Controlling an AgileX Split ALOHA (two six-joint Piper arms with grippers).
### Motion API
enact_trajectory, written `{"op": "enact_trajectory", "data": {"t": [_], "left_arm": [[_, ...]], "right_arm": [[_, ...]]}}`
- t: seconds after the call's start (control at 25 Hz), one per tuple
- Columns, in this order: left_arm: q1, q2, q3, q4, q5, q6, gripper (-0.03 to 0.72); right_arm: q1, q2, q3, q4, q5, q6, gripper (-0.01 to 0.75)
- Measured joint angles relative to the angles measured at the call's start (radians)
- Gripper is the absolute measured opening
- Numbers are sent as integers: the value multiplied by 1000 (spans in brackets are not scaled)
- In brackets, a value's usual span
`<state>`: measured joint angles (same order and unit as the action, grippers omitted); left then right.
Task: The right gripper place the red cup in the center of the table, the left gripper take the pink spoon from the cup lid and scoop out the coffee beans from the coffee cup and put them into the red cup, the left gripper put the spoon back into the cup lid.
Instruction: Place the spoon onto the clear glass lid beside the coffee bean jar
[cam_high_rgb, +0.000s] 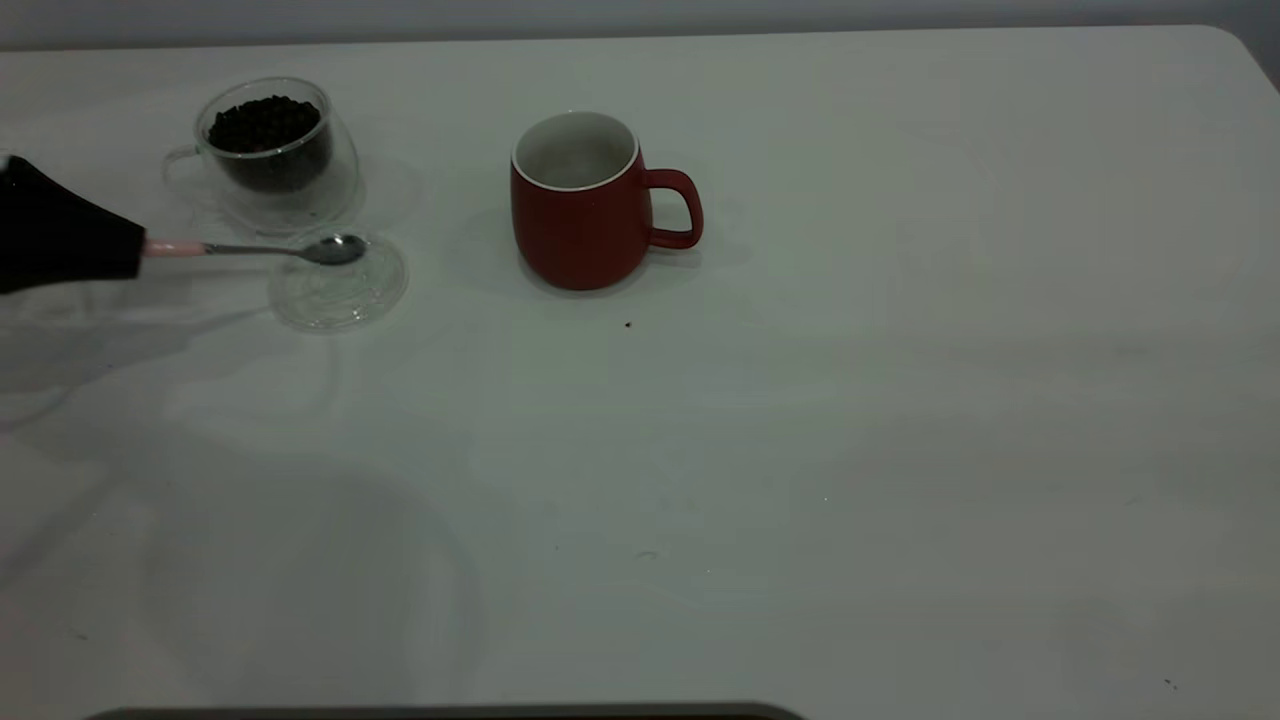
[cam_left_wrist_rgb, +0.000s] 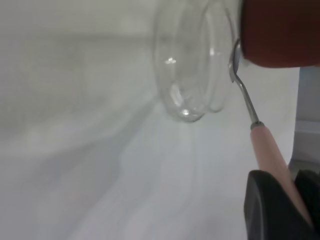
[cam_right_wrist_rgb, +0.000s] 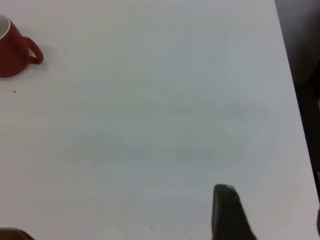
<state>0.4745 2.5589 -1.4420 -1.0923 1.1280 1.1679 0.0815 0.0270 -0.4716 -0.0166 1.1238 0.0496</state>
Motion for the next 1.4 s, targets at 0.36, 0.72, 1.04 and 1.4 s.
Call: {"op": "enact_trajectory", "data": {"t": [0.36, 0.72, 1.04, 1.4], "left_arm": [[-19, 35, -1, -52, -65, 5, 127], [-20, 38, -1, -68, -67, -18, 127], [-20, 38, -1, -68, -65, -70, 352], [-15, -3, -1, -9, -59, -74, 521]], "right_arm": [[0, 0, 0, 0, 0, 0, 452], [0, 0, 0, 0, 0, 0, 452], [0, 0, 0, 0, 0, 0, 452], [0, 0, 0, 0, 0, 0, 452]]}}
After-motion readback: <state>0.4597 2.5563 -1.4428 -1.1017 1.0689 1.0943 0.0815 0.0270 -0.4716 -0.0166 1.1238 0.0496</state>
